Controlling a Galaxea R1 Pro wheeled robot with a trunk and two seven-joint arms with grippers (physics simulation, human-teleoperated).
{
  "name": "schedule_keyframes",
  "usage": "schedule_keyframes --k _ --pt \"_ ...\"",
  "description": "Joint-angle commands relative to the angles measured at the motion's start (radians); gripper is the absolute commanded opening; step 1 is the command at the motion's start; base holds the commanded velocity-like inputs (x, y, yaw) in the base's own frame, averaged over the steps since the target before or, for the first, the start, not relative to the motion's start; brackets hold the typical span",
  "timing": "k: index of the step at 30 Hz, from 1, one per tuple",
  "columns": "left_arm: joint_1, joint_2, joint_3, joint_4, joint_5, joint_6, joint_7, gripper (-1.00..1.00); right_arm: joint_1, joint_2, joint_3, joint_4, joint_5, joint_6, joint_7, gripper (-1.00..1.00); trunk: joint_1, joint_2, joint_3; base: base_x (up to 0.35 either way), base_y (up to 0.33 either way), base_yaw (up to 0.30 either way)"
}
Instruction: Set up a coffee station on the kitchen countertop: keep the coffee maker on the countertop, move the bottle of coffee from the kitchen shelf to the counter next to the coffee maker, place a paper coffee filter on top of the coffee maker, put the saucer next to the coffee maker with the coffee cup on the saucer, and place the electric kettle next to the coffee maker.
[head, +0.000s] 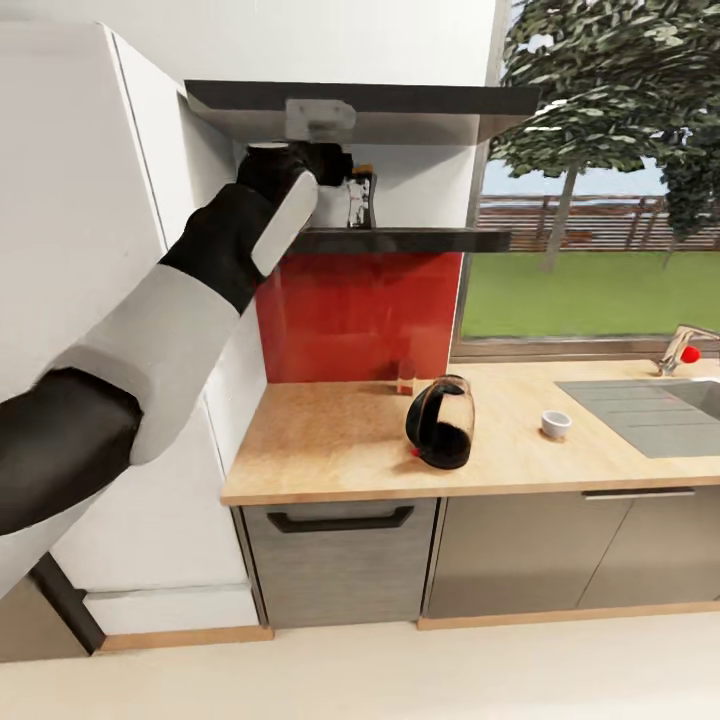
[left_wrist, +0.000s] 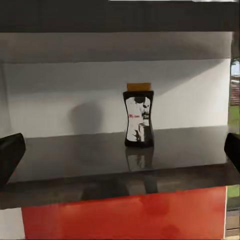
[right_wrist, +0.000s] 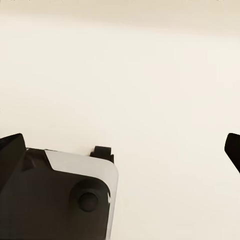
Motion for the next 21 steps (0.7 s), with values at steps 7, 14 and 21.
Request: schedule_keyframes --k 7,14,21 --pt "-0.156 0.000 -0.005 0.267 0.050 -0.001 0.025 1.00 0.042 -0.012 0.005 0.021 0.003 0.000 0.009 1.00 0.001 -0.002 -0.003 0.000 0.000 0.000" --pt "-0.133 0.000 -0.008 0.280 -0.015 -0.002 0.051 1.00 0.130 -0.032 0.005 0.026 0.002 0.004 0.017 1.00 0.001 -0.002 -0.003 0.000 0.000 0.000" --pt "-0.025 0.000 -0.015 0.268 -0.096 -0.096 0.043 1.00 0.162 -0.042 0.005 0.024 -0.001 0.003 0.069 1.00 0.001 -0.002 -0.003 0.000 0.000 0.000"
